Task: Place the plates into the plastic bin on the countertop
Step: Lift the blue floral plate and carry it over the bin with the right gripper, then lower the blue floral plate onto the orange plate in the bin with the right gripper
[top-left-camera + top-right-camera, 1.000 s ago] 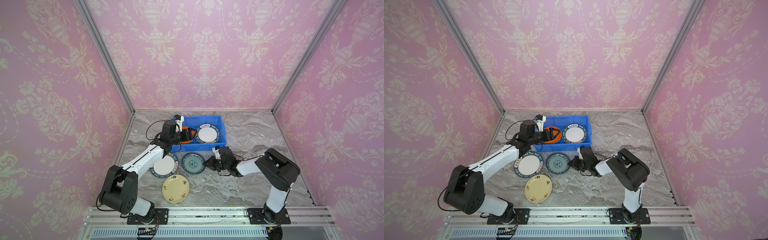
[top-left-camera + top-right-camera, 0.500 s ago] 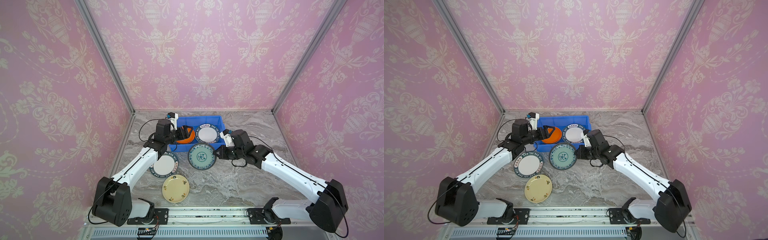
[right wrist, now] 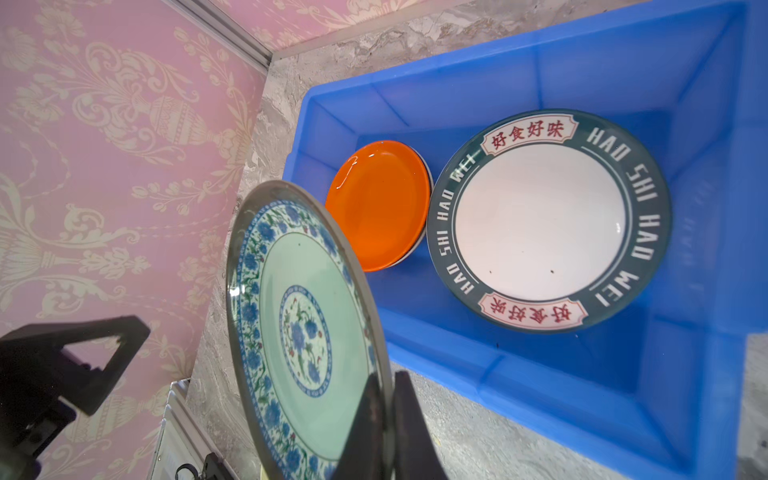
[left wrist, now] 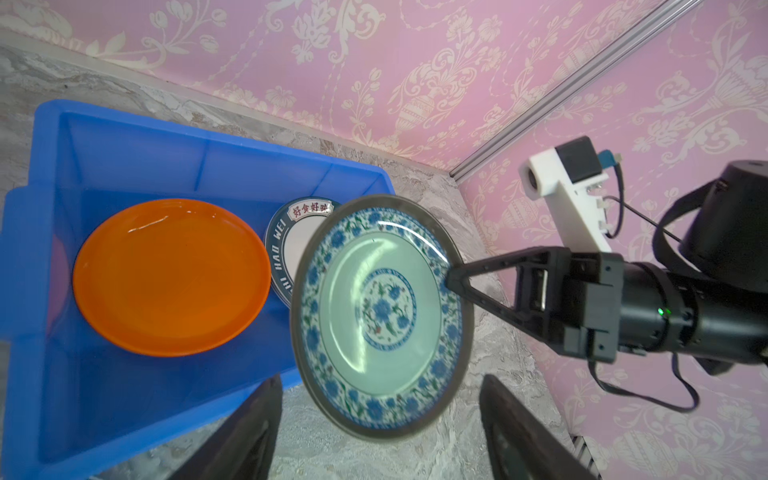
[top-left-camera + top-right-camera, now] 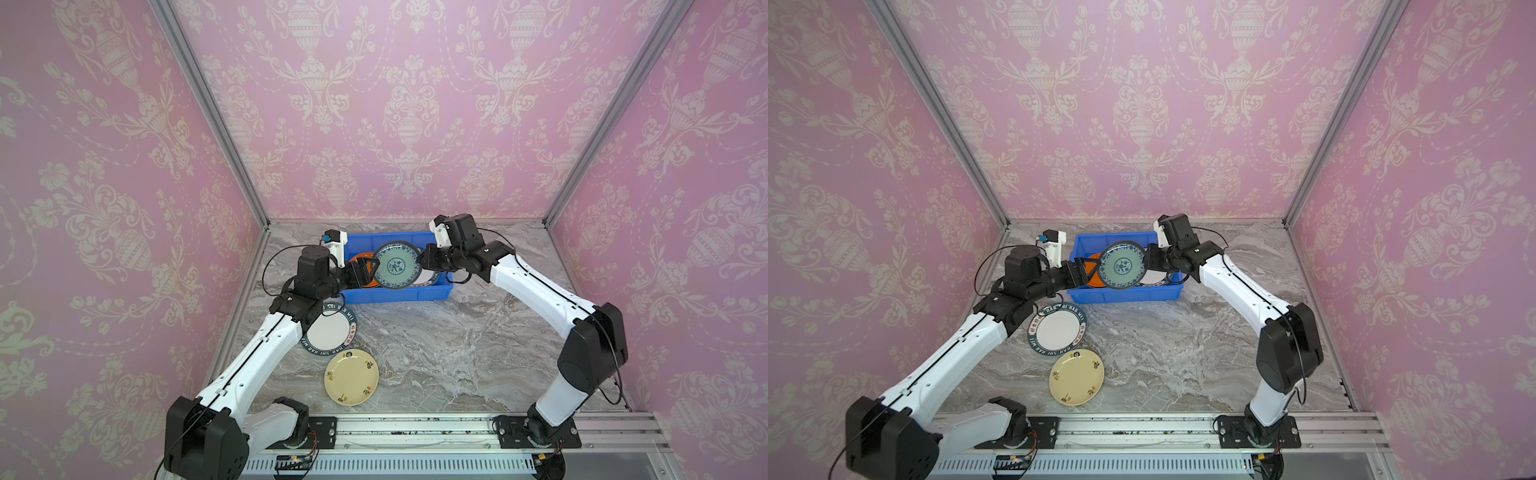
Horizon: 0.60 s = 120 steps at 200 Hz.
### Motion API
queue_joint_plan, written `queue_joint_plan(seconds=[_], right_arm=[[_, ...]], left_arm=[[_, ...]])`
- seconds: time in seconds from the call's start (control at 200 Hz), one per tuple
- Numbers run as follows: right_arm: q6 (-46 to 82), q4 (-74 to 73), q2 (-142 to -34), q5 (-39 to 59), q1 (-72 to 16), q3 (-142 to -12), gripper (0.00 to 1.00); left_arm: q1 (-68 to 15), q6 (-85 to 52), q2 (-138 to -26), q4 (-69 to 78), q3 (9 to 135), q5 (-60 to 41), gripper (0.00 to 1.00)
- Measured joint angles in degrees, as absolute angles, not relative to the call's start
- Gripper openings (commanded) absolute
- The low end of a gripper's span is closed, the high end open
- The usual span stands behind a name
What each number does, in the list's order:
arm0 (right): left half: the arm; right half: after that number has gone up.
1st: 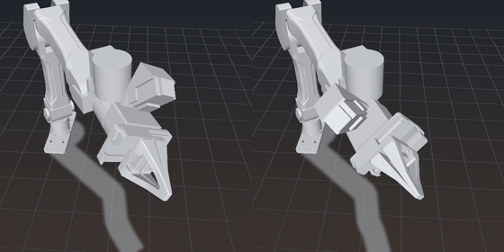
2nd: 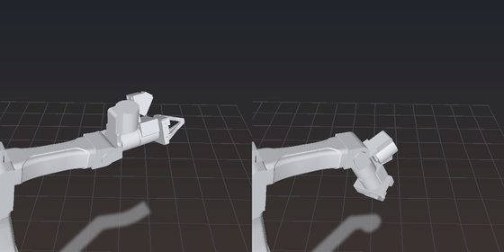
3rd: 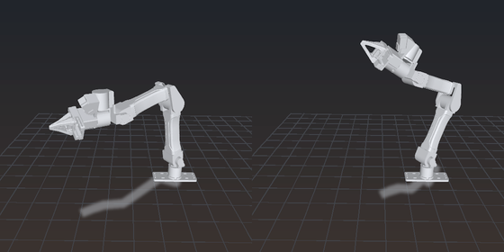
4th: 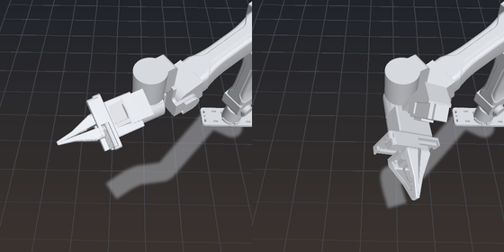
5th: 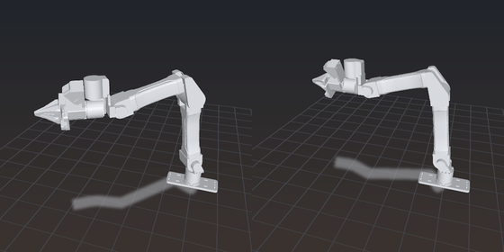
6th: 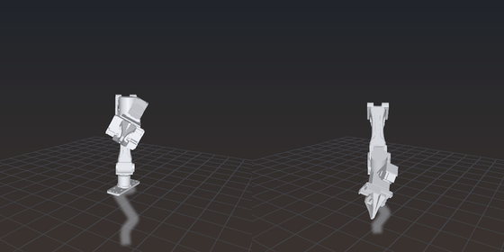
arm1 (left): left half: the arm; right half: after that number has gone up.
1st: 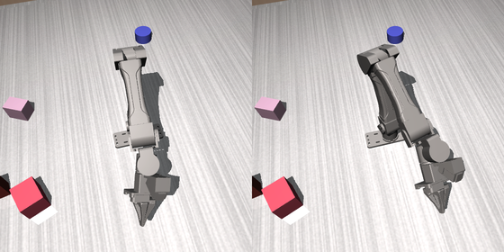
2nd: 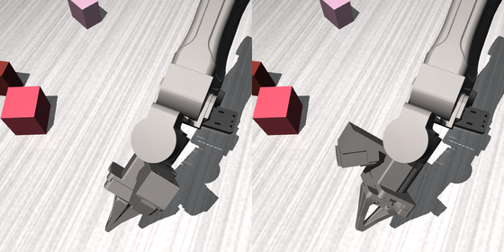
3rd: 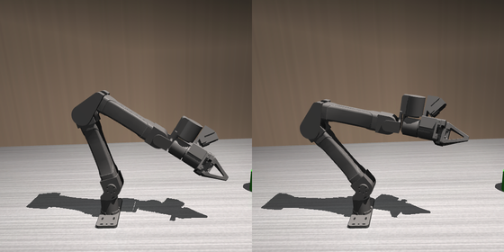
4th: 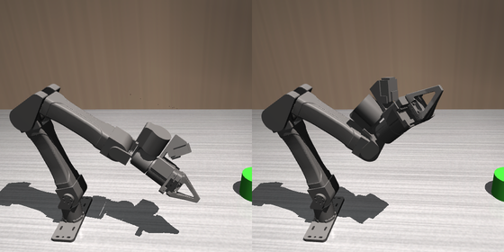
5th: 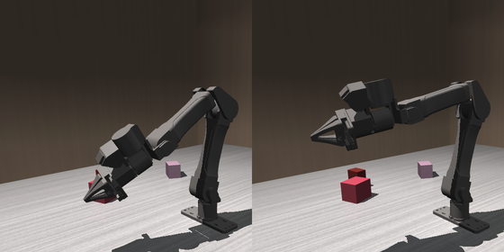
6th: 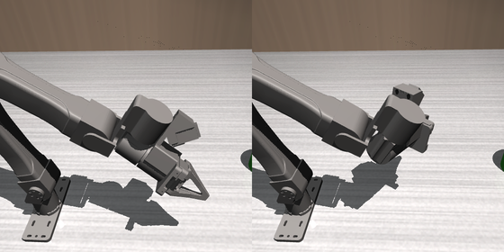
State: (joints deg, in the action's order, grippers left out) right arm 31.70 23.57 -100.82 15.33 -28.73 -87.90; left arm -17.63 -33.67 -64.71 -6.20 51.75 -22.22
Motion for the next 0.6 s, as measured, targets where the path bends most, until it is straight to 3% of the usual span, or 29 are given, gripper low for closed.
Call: queue_joint_plan(seconds=[0.185, 0.6], right_arm=[[31.73, 20.32, -111.61, 16.47, -28.73, -95.31, 0.00], [33.34, 18.02, -127.92, 17.76, -30.33, -107.96, 0.00]], left_arm=[[-17.63, -33.95, -58.89, -9.47, 46.33, -22.20, 0.77], [-17.63, -35.70, -60.23, -3.53, 41.41, -24.16, 0.77]])
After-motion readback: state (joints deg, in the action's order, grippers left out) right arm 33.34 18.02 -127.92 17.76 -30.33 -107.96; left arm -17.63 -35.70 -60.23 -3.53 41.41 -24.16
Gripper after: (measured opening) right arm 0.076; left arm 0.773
